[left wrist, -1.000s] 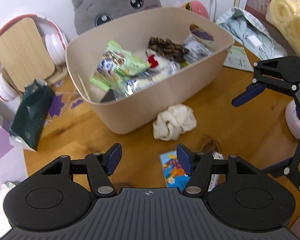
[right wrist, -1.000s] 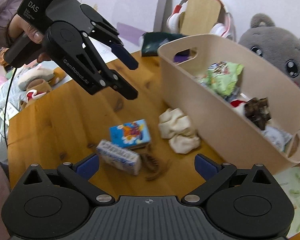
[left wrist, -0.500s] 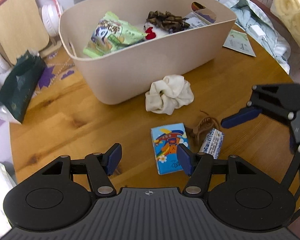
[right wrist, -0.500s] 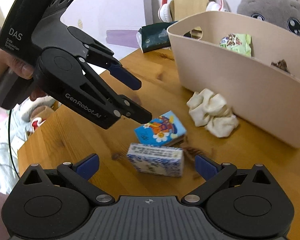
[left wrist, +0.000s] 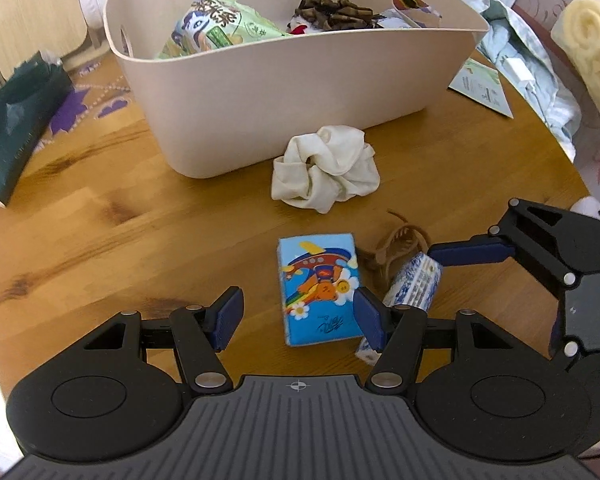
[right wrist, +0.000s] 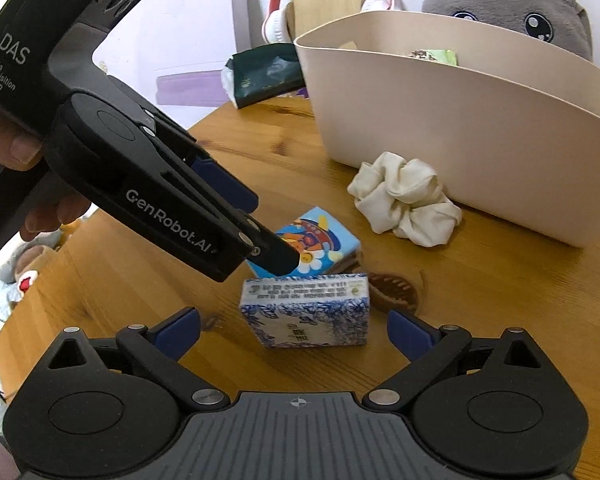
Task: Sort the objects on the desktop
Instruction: 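Grasp the blue tissue pack with left gripper while right grasps the patterned box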
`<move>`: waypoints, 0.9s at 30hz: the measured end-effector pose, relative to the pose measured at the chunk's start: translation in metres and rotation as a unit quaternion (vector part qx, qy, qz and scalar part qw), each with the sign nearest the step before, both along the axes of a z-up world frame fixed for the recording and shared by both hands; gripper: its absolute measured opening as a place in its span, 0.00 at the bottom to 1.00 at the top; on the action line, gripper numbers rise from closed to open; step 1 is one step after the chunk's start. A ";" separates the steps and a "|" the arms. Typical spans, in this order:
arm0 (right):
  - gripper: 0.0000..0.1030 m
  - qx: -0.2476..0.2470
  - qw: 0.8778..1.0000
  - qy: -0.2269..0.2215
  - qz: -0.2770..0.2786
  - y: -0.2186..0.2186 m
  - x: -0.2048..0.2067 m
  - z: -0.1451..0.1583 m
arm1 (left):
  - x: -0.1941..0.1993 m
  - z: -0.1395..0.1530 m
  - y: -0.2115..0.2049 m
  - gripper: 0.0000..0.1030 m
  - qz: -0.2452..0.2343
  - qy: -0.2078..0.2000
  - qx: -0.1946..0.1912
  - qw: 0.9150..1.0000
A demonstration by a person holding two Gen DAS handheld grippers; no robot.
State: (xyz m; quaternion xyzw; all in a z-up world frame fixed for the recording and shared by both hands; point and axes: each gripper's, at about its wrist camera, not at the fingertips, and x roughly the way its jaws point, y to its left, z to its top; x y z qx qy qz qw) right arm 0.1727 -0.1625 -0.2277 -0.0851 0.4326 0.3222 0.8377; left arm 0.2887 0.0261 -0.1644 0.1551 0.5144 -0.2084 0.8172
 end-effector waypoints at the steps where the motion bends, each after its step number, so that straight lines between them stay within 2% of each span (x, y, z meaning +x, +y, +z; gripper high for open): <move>1: 0.98 -0.002 1.000 -0.002 -0.001 -0.001 0.001 0.000 | 0.001 -0.001 -0.001 0.60 0.003 0.003 -0.004 1.000; 5: 0.98 -0.006 1.000 -0.008 -0.007 -0.003 0.004 -0.002 | 0.005 -0.008 -0.008 0.60 0.015 0.017 -0.014 1.000; 9: 0.93 -0.013 1.000 -0.009 -0.007 -0.003 0.007 -0.004 | 0.005 -0.016 -0.014 0.60 0.024 0.011 0.014 1.000; 15: 0.86 -0.014 1.000 -0.008 -0.013 -0.008 0.008 -0.006 | 0.007 -0.018 -0.013 0.57 0.035 0.005 0.008 0.999; 23: 0.86 -0.003 1.000 -0.008 -0.018 -0.002 0.004 -0.006 | 0.012 -0.016 -0.005 0.57 0.050 0.003 0.013 0.999; 26: 0.78 -0.005 1.000 -0.004 -0.029 0.000 0.003 -0.008 | 0.011 -0.016 -0.005 0.52 0.048 0.000 0.019 0.999; 27: 0.70 -0.007 0.999 0.000 -0.035 0.001 0.003 -0.009 | 0.011 -0.016 -0.005 0.48 0.048 -0.001 0.023 0.999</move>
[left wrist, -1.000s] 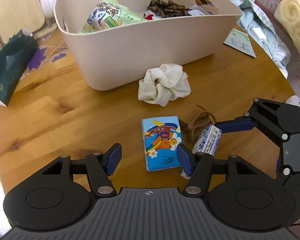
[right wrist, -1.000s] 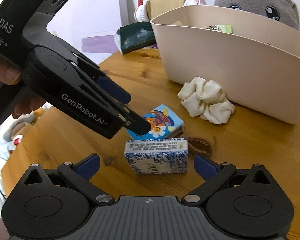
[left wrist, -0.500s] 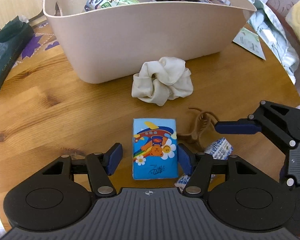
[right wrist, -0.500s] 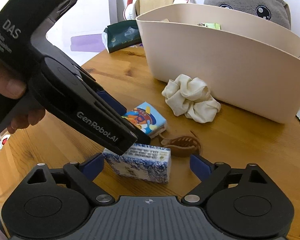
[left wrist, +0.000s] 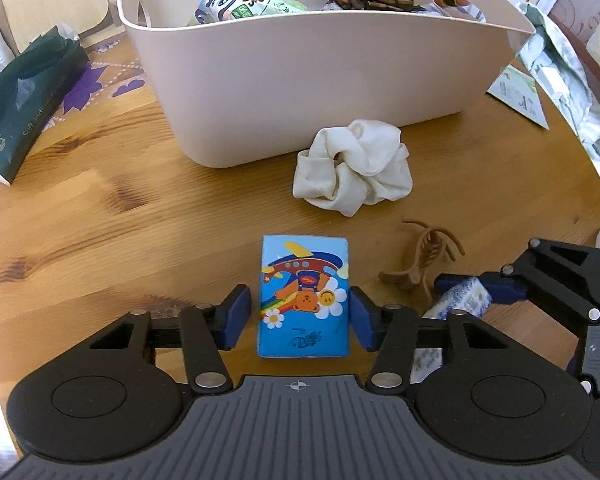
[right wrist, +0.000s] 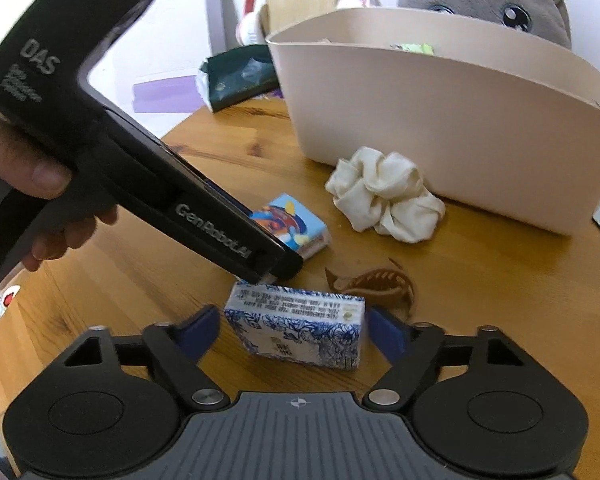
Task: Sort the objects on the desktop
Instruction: 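Grasp the blue tissue pack with left gripper while right grasps the patterned box, then lift the tissue pack and patterned box over the basket and release both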
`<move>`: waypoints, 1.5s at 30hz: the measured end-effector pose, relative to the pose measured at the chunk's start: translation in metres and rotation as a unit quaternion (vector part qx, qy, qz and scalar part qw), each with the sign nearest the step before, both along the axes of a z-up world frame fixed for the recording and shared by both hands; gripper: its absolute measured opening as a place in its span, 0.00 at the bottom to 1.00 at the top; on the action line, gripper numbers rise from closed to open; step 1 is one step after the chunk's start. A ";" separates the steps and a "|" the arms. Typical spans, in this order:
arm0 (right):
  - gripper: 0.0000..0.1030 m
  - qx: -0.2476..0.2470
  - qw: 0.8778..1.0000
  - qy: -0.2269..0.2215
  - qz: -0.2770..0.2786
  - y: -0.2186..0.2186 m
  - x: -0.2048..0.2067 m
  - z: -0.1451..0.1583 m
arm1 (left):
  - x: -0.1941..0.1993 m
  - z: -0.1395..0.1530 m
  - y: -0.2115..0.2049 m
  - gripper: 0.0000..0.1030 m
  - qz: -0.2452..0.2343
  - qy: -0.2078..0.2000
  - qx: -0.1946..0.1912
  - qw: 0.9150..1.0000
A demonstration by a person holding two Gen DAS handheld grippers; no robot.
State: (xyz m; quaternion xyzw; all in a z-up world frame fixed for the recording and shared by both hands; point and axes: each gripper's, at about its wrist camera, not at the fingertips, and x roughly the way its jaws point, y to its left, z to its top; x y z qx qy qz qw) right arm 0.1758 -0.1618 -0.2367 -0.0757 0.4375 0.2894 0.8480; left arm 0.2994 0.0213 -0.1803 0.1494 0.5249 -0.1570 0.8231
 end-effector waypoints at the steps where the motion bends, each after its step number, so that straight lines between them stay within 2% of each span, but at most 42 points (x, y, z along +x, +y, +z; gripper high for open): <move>1: 0.64 -0.002 1.000 0.004 -0.006 0.000 0.000 -0.001 | 0.000 0.000 0.001 0.47 0.000 0.000 0.002 1.000; 11: 0.62 -0.002 1.000 -0.009 0.000 -0.007 -0.006 0.003 | -0.010 0.004 0.015 0.46 0.006 0.002 -0.012 1.000; 19: 0.62 -0.004 1.000 -0.010 0.012 -0.020 -0.005 0.013 | -0.010 0.019 0.021 0.46 0.008 0.002 -0.020 1.000; 29: 0.62 -0.017 0.999 -0.036 0.032 -0.039 -0.009 0.031 | -0.019 0.043 0.024 0.46 -0.021 -0.020 -0.004 1.000; 36: 0.62 -0.001 0.999 -0.040 0.004 -0.053 -0.006 0.037 | -0.018 0.049 0.025 0.46 -0.021 -0.028 -0.003 0.999; 45: 0.62 0.017 0.997 -0.078 -0.021 -0.065 0.007 0.060 | -0.016 0.071 0.016 0.46 -0.040 -0.048 -0.017 0.998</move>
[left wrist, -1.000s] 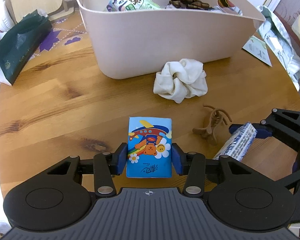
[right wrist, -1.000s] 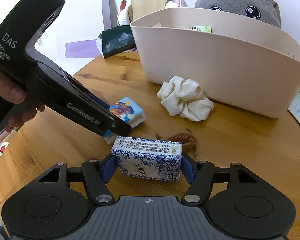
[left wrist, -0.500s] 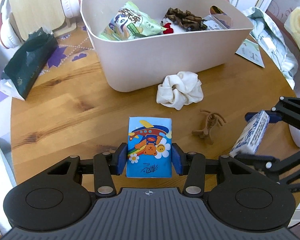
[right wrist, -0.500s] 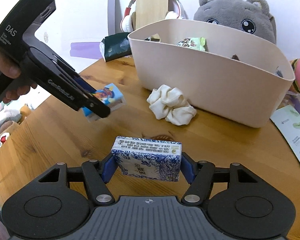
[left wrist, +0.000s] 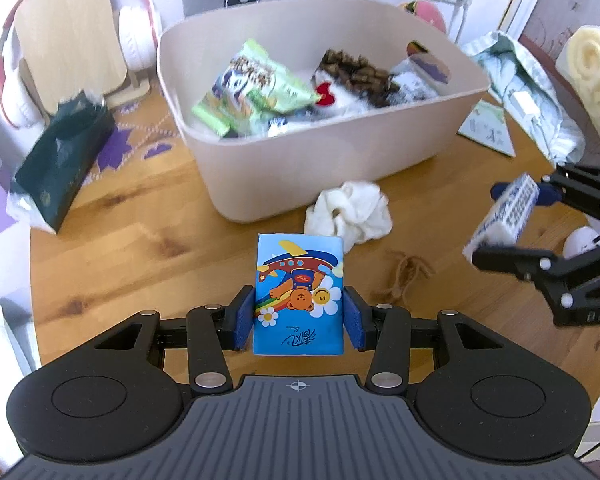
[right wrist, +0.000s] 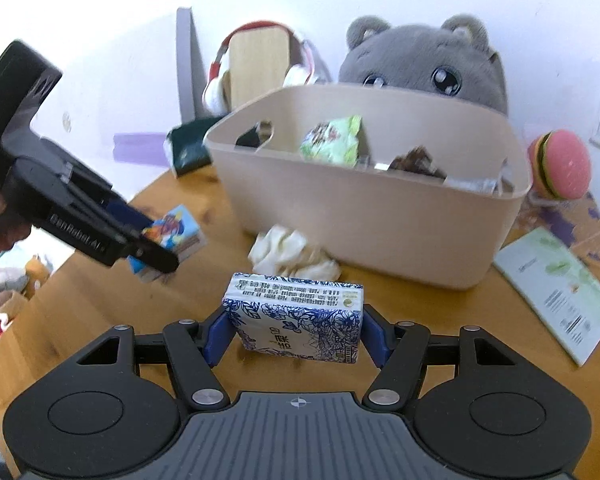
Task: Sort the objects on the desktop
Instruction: 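Lift the tissue pack and patterned box over the basket and release both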
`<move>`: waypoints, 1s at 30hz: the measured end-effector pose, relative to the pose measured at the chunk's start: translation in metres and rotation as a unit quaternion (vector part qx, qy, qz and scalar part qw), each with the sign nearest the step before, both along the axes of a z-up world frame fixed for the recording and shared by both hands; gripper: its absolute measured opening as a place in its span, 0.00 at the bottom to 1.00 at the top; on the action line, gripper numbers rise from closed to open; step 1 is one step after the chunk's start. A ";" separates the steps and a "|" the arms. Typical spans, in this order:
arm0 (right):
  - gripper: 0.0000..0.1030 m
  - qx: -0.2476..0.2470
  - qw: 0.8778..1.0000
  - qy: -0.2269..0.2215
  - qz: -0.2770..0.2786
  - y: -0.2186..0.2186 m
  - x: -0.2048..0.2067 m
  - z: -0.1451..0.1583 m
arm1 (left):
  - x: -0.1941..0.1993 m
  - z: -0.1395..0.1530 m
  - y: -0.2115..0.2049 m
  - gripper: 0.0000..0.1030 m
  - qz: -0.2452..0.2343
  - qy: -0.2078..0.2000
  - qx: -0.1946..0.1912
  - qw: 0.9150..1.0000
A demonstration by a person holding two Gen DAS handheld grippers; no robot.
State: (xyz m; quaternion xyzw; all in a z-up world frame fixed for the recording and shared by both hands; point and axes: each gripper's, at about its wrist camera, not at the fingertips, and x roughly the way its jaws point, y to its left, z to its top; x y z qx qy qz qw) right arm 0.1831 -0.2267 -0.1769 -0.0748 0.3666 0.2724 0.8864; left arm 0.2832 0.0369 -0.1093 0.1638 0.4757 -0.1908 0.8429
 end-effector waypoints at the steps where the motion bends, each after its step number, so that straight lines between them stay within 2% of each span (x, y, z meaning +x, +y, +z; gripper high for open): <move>1: 0.62 0.001 1.000 -0.006 -0.002 -0.002 0.002 0.004 | 0.000 0.003 -0.001 0.46 -0.002 -0.004 -0.002 1.000; 9: 0.62 0.011 0.999 -0.043 -0.019 -0.020 0.020 0.035 | 0.003 0.034 -0.006 0.46 -0.013 -0.035 -0.016 0.999; 14: 0.62 0.009 0.998 -0.062 -0.025 -0.029 0.027 0.049 | 0.008 0.048 -0.006 0.46 -0.017 -0.060 -0.011 0.998; 21: 0.62 0.015 0.995 -0.085 -0.043 -0.039 0.041 0.066 | 0.023 0.067 -0.009 0.46 -0.020 -0.086 -0.020 0.996; 30: 0.62 0.016 0.992 -0.118 -0.039 -0.044 0.070 0.095 | 0.048 0.088 -0.021 0.46 -0.015 -0.122 -0.032 0.992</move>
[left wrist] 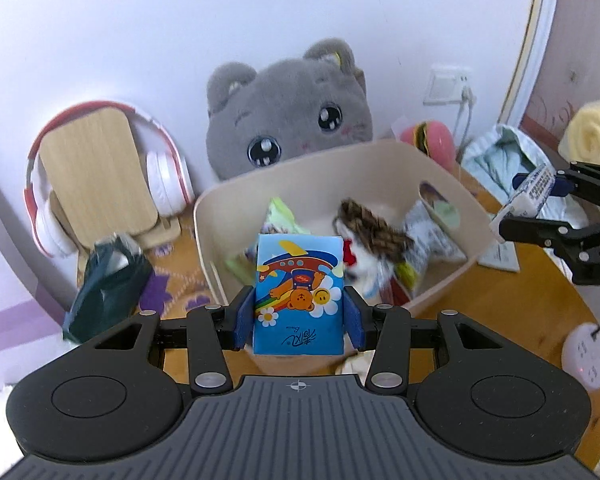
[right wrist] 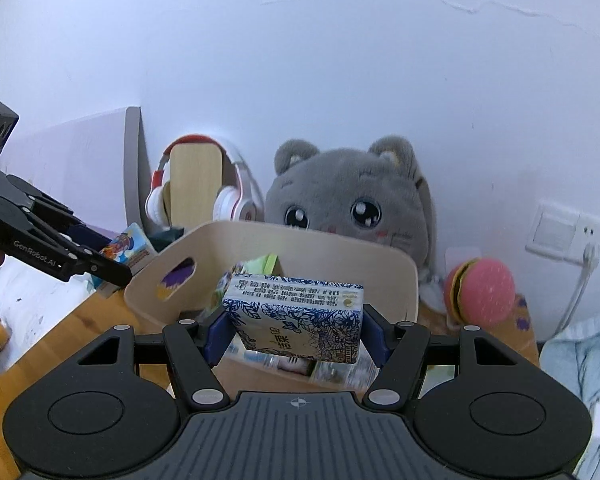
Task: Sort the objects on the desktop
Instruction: 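Lift the tissue pack and patterned box over the basket and release both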
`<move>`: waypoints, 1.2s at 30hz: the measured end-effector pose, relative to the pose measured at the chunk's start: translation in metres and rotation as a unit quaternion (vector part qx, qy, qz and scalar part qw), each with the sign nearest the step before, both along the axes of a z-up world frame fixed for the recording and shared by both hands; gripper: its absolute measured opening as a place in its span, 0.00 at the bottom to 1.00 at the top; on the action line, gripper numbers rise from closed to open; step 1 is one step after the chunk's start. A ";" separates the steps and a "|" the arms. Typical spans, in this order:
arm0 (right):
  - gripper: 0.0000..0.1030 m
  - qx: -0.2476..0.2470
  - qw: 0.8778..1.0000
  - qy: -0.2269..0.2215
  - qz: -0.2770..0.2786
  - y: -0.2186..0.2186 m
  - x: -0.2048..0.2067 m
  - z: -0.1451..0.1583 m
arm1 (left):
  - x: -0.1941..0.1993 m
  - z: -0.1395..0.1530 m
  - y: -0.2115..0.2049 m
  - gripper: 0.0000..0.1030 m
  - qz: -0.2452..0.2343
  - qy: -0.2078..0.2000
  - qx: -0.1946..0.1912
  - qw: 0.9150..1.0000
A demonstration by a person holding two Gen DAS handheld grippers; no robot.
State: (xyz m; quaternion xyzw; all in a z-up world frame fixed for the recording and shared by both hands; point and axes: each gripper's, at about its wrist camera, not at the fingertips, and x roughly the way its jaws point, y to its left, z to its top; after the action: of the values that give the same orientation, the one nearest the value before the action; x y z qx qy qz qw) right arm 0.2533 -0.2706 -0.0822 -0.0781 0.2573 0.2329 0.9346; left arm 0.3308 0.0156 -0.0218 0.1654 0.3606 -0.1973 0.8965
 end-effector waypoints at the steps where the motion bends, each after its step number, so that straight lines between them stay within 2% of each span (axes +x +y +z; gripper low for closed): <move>1: 0.62 -0.002 1.000 -0.003 0.002 0.001 0.002 0.002 | 0.003 0.002 -0.002 0.46 0.002 -0.002 -0.001 1.000; 9: 0.62 -0.013 1.000 -0.005 0.002 0.012 0.042 0.004 | 0.035 -0.007 -0.020 0.46 0.021 -0.017 0.008 1.000; 15: 0.62 -0.036 0.999 0.016 -0.002 0.026 0.070 -0.018 | 0.054 -0.030 -0.031 0.46 0.030 -0.007 0.027 0.999; 24: 0.62 -0.070 0.996 0.057 0.005 0.047 0.091 -0.054 | 0.074 -0.061 -0.037 0.46 0.046 0.014 0.057 0.997; 28: 0.62 -0.069 0.994 0.082 -0.003 0.051 0.097 -0.069 | 0.075 -0.071 -0.040 0.46 0.042 0.019 0.073 0.996; 32: 0.62 -0.077 0.993 0.094 -0.002 0.053 0.100 -0.078 | 0.076 -0.075 -0.039 0.46 0.047 0.030 0.069 0.996; 34: 0.68 -0.074 0.992 0.099 -0.003 0.053 0.099 -0.080 | 0.074 -0.076 -0.039 0.49 0.038 0.034 0.069 0.996; 36: 0.71 -0.076 0.992 0.097 -0.004 0.052 0.098 -0.080 | 0.070 -0.075 -0.041 0.58 0.031 0.025 0.077 0.996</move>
State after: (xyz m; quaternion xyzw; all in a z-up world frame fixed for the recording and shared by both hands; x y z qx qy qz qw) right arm 0.3510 -0.2182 -0.1626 -0.1253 0.3641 0.2158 0.8973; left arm 0.4004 -0.0250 -0.0971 0.2178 0.4020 -0.1449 0.8775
